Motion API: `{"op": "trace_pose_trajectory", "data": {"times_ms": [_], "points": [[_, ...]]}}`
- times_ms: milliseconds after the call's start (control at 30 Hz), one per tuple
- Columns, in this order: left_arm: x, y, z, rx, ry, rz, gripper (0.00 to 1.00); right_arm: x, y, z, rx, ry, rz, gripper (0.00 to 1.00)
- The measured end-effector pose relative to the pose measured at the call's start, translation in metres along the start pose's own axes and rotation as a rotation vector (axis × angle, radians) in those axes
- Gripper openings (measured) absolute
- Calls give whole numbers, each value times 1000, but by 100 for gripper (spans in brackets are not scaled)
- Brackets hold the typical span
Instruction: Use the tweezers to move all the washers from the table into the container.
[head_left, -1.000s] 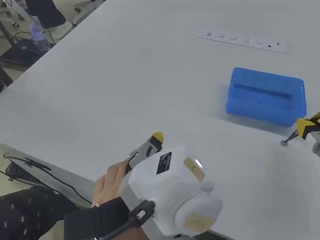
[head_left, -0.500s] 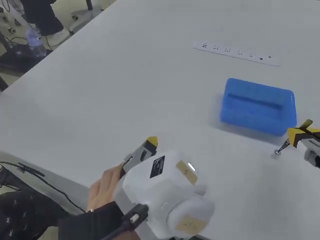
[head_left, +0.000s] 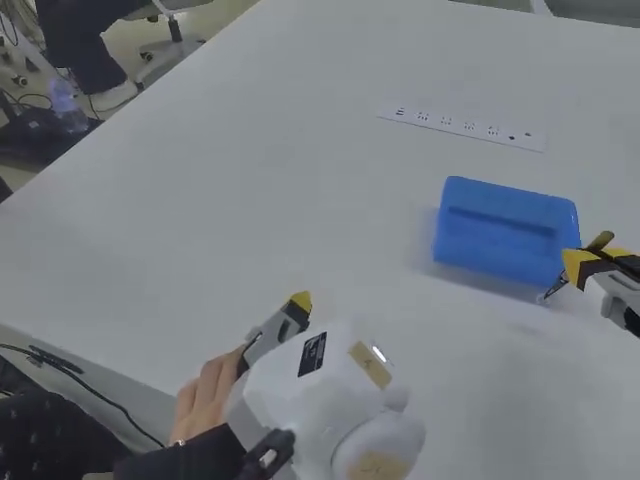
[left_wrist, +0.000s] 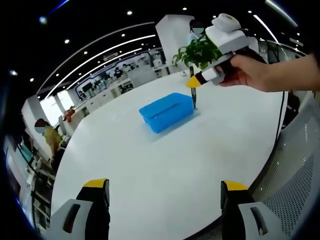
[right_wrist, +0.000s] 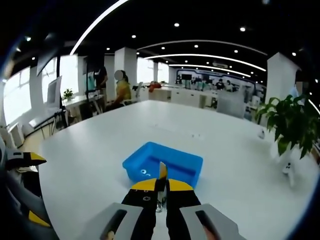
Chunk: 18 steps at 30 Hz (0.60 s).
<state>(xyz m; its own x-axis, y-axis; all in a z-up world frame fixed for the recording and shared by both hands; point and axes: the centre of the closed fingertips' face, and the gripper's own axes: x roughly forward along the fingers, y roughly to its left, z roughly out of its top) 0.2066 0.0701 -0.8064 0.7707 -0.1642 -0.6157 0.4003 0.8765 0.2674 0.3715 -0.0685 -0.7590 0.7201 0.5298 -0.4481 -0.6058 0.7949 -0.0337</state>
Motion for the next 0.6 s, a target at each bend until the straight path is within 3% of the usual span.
{"op": "trace_pose_trajectory", "data": {"times_ms": [600], "points": [[1,-1,-2,1,10,-8,94,16,-10,42,-44,-75,-2,2]]}}
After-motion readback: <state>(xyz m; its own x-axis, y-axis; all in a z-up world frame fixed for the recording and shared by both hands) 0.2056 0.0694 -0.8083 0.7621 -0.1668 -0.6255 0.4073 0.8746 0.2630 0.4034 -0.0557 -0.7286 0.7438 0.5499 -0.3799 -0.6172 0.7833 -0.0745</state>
